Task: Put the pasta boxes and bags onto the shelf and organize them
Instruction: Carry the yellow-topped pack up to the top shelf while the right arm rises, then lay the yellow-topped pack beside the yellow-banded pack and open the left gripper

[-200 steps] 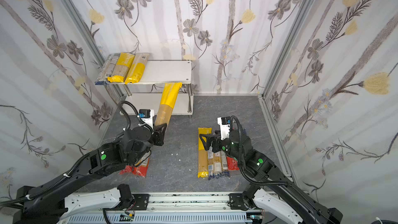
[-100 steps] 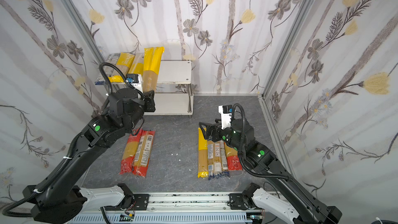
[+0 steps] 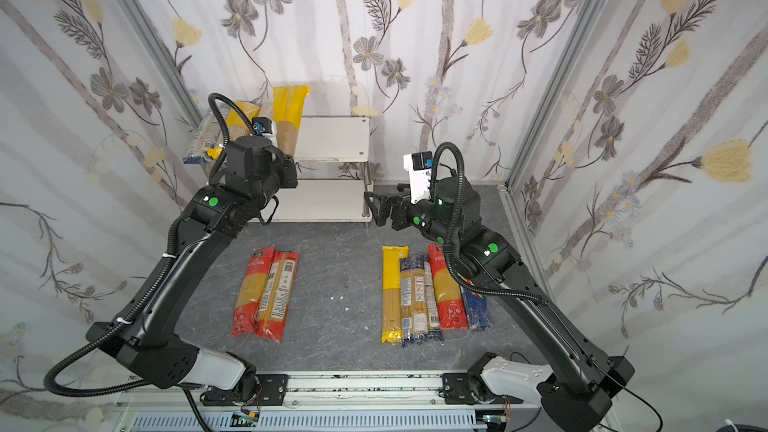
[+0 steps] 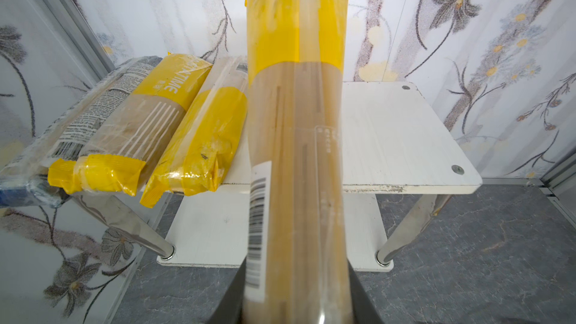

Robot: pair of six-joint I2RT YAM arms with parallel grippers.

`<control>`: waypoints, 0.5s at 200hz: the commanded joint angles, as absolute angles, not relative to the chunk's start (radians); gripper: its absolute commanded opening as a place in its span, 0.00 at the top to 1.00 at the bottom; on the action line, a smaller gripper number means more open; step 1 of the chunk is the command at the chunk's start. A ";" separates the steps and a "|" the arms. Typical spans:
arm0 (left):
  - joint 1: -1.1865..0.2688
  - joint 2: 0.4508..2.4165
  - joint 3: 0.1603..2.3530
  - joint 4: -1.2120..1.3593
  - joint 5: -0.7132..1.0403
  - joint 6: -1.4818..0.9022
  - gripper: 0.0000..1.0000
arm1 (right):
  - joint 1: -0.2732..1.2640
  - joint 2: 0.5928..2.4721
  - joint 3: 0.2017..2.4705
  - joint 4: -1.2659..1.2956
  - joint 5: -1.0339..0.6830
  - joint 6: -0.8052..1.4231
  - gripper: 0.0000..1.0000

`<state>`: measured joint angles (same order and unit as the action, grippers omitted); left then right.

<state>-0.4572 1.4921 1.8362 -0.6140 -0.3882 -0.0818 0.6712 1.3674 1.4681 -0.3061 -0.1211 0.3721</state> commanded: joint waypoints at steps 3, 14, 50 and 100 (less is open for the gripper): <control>-0.423 1.543 1.904 -0.489 -0.357 -0.048 1.00 | 0.663 1.417 1.532 -0.329 -0.145 0.342 0.00; -0.407 1.572 1.928 -0.489 -0.349 -0.045 1.00 | 0.657 1.441 1.562 -0.337 -0.152 0.341 0.00; -0.341 1.666 1.999 -0.488 -0.297 -0.058 1.00 | 0.638 1.509 1.647 -0.359 -0.174 0.336 0.00; -0.313 1.792 2.097 -0.489 -0.318 -0.054 1.00 | 0.617 1.574 1.727 -0.380 -0.202 0.332 0.00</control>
